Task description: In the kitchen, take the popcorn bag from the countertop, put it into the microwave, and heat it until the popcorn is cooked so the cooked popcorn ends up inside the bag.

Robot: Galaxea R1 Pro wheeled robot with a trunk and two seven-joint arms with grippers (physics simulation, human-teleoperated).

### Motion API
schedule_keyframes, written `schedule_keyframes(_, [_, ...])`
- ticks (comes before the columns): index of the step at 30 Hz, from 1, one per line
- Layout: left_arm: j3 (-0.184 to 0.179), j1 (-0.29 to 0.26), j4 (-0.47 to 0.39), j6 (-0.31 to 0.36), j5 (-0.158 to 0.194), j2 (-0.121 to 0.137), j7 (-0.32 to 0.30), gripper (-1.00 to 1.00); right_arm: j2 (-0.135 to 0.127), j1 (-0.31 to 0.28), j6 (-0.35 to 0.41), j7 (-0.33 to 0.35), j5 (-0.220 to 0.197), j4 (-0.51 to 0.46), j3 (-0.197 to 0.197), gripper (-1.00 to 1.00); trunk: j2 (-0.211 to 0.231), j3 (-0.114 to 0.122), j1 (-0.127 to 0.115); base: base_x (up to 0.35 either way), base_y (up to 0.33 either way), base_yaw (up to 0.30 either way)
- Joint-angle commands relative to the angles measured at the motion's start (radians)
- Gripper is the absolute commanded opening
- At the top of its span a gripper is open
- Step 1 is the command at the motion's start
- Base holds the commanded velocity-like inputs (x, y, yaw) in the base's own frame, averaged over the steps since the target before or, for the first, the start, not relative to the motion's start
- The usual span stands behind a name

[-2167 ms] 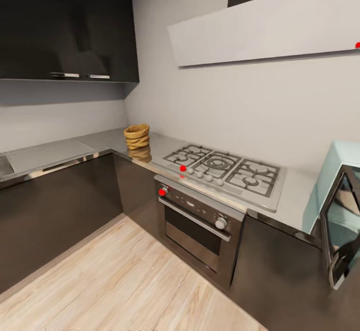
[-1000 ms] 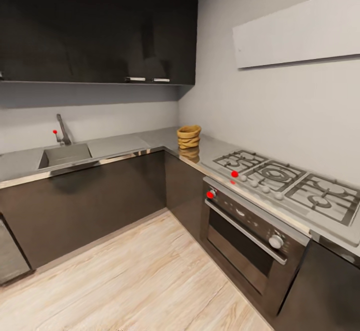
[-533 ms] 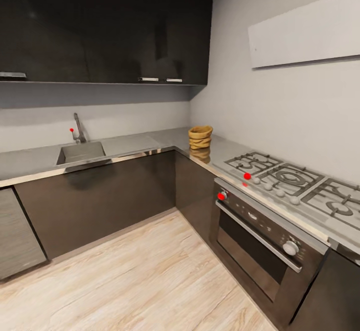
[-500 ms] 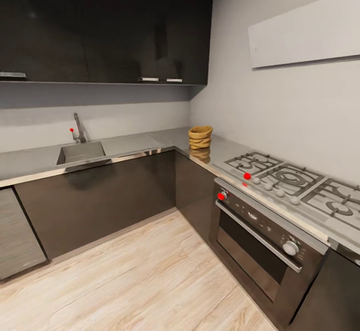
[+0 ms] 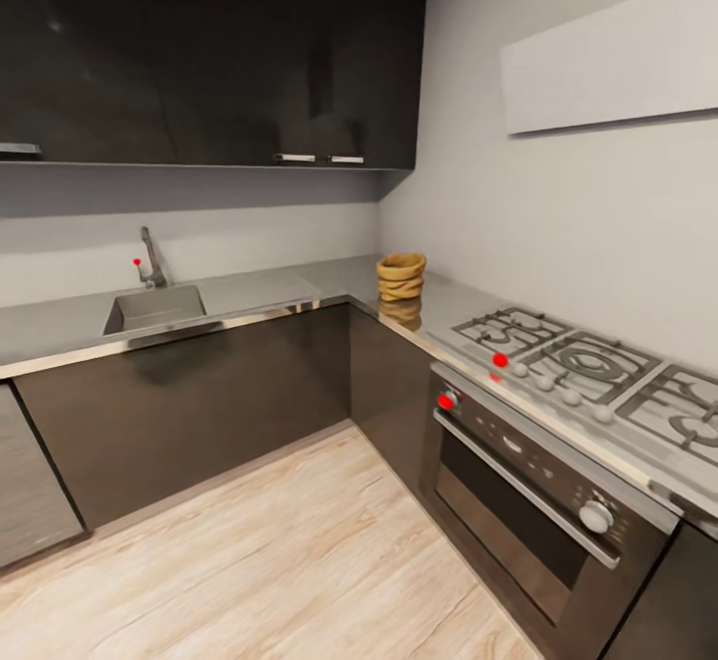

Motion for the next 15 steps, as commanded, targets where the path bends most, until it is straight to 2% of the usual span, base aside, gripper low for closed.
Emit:
schedule_keyframes(1, [0.008, 0.0, -0.001, -0.001, -0.002, 0.0, 0.0, 1.0, 0.0, -0.001, -0.006, -0.002, 0.01, 0.003, -0.007, 1.0, 0.0, -0.001, 0.001, 0.32, 0.049, 0.0])
schedule_keyframes(7, [0.008, 0.0, -0.001, -0.001, -0.002, 0.001, 0.0, 1.0, 0.0, -0.001, -0.006, -0.002, 0.01, 0.003, -0.006, 1.0, 0.0, -0.001, 0.001, 0.321, 0.086, 0.0])
schedule_keyframes(15, [0.008, 0.0, -0.001, 0.0, -0.002, 0.001, 0.0, 1.0, 0.0, -0.001, -0.006, -0.002, 0.01, 0.003, -0.006, 1.0, 0.0, -0.001, 0.001, 0.318, 0.163, 0.0])
